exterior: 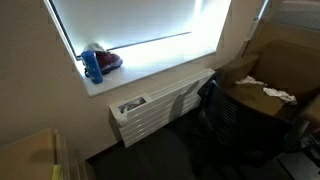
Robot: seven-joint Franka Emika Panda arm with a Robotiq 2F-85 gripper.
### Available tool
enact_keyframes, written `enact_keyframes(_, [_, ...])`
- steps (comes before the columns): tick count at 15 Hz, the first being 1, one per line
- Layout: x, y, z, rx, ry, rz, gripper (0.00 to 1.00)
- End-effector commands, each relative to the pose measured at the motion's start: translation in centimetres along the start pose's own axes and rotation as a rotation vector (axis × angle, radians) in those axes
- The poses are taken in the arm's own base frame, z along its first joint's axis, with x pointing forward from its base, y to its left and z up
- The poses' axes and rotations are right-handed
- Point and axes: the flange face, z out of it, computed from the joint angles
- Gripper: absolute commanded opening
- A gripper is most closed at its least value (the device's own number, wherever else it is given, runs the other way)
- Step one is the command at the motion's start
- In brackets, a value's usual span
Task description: Move the blue shirt to the armrest of the brown couch
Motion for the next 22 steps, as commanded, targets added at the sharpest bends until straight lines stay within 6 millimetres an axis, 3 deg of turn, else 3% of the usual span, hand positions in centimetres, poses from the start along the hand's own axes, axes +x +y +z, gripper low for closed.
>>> enact_keyframes(1, [0.0,0.0,0.0,0.0,-0.001,0.0,1.0])
enact_keyframes(3, [4.8,-4.3,-1.0,-0.016,0.024,-0.036,1.0])
enact_keyframes(4, [5.7,-5.9,-1.9,-0.039,0.05,-0.068,1.0])
enact_keyframes(8, [7.7,-13.8,-9.5,-0.172,0.262,-0.199,1.0])
enact_keyframes(10, [11.0,-16.4,-12.2,-0.216,0.389,-0.161,1.0])
enact_keyframes(13, [16.5,-18.2,-12.8,-0.296,0.516,-0.037,1.0])
enact_keyframes(16, [21.3,-16.8,-13.2,-0.28,0.479,-0.015,1.0])
enact_keyframes(17, [18.0,-17.6,-12.4,-0.297,0.499,-0.017,1.0])
enact_keyframes(18, [19.3,-17.4,-12.3,-0.293,0.493,-0.01,1.0])
enact_keyframes(21, [20.0,-16.7,-11.5,-0.258,0.472,-0.062,1.0])
enact_keyframes(22, [21.1,-16.5,-10.0,-0.209,0.482,-0.139,1.0])
